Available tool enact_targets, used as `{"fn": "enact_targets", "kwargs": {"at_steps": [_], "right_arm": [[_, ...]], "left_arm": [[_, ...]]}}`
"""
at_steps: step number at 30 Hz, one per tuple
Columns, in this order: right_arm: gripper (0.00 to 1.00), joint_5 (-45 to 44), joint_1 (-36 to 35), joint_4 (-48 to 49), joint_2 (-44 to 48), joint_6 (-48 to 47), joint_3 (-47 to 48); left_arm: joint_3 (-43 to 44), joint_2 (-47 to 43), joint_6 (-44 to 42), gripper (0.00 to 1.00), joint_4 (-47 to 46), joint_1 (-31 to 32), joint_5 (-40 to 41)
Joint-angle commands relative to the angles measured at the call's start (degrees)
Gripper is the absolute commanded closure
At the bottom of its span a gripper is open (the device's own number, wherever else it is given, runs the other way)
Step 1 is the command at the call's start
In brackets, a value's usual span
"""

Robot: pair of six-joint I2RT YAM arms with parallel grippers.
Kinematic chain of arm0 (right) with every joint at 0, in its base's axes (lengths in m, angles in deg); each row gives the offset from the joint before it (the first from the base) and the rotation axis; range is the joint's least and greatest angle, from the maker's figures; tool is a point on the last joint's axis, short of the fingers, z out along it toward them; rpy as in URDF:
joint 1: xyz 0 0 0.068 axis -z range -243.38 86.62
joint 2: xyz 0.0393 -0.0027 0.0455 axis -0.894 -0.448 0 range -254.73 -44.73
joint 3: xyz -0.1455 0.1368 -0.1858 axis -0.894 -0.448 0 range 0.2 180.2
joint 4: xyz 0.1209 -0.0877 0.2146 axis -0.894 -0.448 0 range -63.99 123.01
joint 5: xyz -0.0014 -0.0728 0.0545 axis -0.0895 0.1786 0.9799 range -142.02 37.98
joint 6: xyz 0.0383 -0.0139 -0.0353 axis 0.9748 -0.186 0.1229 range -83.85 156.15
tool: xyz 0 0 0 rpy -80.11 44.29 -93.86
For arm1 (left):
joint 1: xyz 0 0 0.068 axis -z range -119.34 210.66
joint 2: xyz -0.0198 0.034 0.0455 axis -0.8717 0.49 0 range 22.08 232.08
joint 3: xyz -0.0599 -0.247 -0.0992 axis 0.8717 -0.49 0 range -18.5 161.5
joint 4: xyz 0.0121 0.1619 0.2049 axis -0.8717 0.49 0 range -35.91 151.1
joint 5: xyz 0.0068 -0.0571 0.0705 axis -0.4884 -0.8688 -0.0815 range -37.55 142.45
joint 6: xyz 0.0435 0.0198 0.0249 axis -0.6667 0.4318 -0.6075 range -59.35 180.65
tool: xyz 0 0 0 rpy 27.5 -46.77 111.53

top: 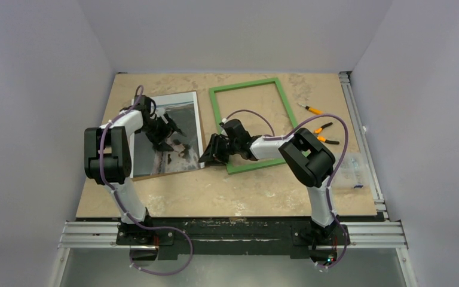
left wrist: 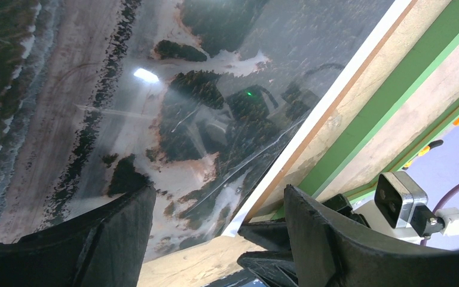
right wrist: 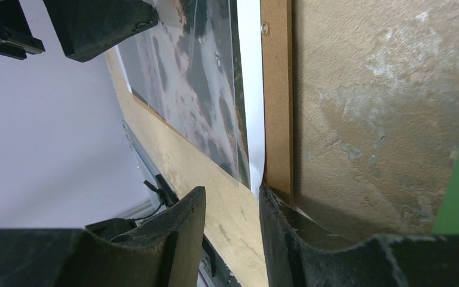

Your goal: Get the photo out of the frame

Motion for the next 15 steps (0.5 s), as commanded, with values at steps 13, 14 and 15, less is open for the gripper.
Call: {"fn": "enact_targets", "kwargs": {"at_steps": [13, 14, 15], "right_arm": [[0.62, -1.9, -2.0, 1.2, -0.9, 3.1, -1.0], [0.63, -1.6, -2.0, 1.7, -1.2, 3.5, -1.0], [0.64, -1.7, -2.1, 2.0, -1.3, 4.2, -1.0]], "left_arm": [[2.0, 1.1, 1.7, 0.23, 1.4, 0.0, -0.2], [2.0, 1.1, 1.7, 0.23, 1.3, 0.0, -0.2], [2.0, 1.1, 1.7, 0.23, 1.4, 0.0, -0.2]]}}
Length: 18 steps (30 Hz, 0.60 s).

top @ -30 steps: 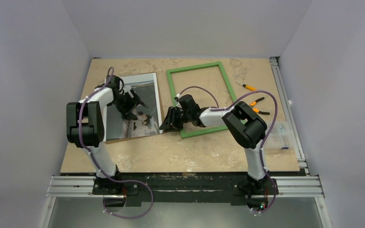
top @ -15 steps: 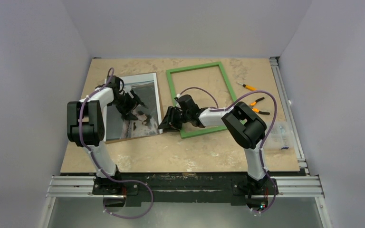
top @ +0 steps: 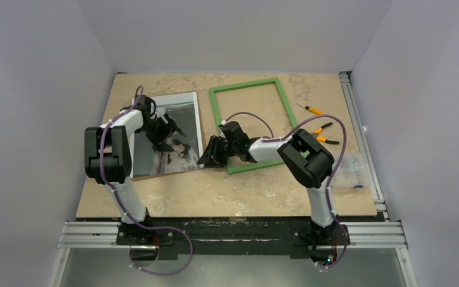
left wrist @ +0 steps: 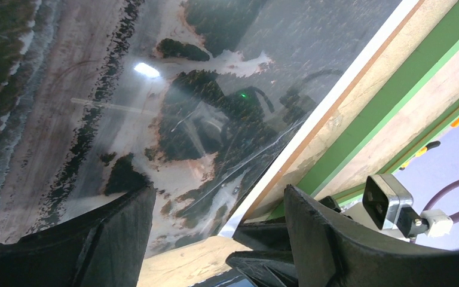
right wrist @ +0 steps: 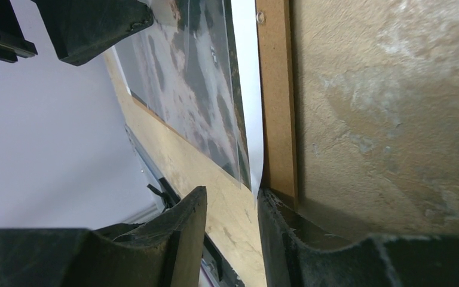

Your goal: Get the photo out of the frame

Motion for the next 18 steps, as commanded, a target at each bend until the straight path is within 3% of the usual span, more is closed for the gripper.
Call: {"fn": "enact_targets", "kwargs": {"at_steps": [1, 5, 18], "right_arm": [[0.68, 0.1, -0.9, 2.1, -1.4, 2.5, -0.6], [0.79, -0.5, -1.0, 3.6, -1.7, 4.3, -1.0], [0.83, -4.6, -0.6, 5.7, -3.2, 3.3, 0.6]], "left_arm": [[1.4, 0.5, 0.7, 0.23, 0.4, 0.0, 0.0], [1.3, 0.5, 0.9, 0.23, 0.4, 0.0, 0.2], [1.2, 0.4, 0.1, 0.23, 0.2, 0.0, -0.2]]}}
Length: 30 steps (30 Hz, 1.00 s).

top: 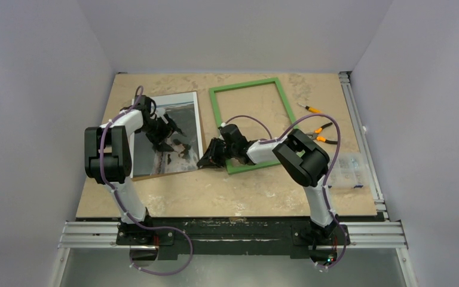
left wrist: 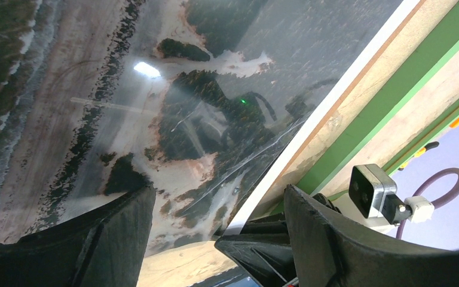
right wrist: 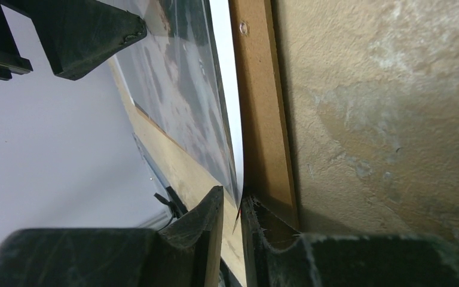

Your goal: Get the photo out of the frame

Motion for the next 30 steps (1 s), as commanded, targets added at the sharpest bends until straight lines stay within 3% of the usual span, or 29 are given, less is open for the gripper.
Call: {"fn": "enact_targets", "kwargs": {"at_steps": [1, 4, 11, 19, 30], "right_arm": [[0.83, -4.2, 0.2, 0.6, -0.7, -1.6, 1.3], [0.84, -3.3, 0.5, 1.1, -1.9, -2.9, 2.5], [1.00, -2.2, 1.1, 5.9, 0.8, -6.0, 0.0], [1.00, 0.6, 2.7, -2.3, 4.5, -22.7, 5.1], [1.00, 5.0, 3.1, 6.6, 7.6, -20.9, 0.5]], "left_arm": [[1.2, 0.4, -0.2, 0.23, 0.1, 0.0, -0.3], [1.2, 0.4, -0.5, 0.23, 0.0, 0.0, -0.3], [0.0, -3.0, -2.7, 0.19, -3.1, 0.0, -1.5], [-0.4, -12.7, -6.8, 0.14, -5.6, 0.0, -1.1], [-1.2, -11.5, -6.0, 0.14, -6.5, 0.0, -3.6]]}}
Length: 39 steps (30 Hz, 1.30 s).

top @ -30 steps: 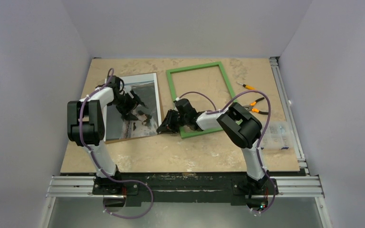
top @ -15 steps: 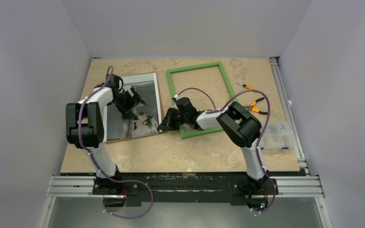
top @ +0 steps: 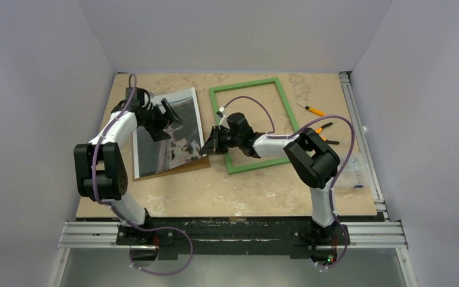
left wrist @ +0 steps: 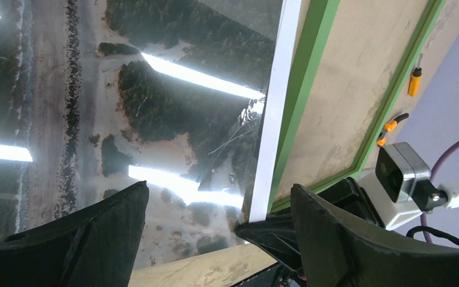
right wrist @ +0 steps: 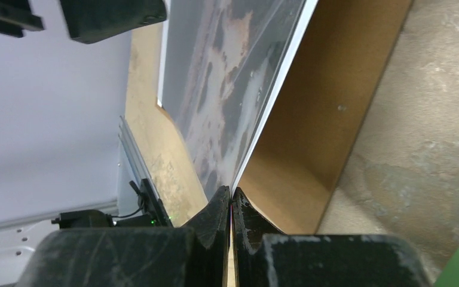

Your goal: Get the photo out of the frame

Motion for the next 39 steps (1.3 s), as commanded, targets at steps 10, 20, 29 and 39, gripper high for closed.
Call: {"fn": "enact_targets", "kwargs": {"at_steps": [10, 20, 29, 39], "right_arm": [[1.00, 5.6, 1.2, 14.6, 2.3, 3.2, -5.7], [1.00, -3.5, 1.5, -14.8, 7.6, -8.4, 1.1], [1.00, -8.5, 1.5, -28.6, 11.5, -11.8, 5.8], [1.00, -13.4, 2.9, -42.2, 22.2, -18.1, 5.0]], "left_arm": [[-0.5, 2.4, 0.1, 0.14, -2.2, 0.0, -3.4], [0.1, 3.0, 0.3, 0.14, -2.2, -0.4, -3.1], [-0.3, -0.1, -1.5, 0.14, -1.7, -0.4, -2.4], [0.6, -9.1, -3.7, 0.15, 1.8, 1.4, -3.0]]}}
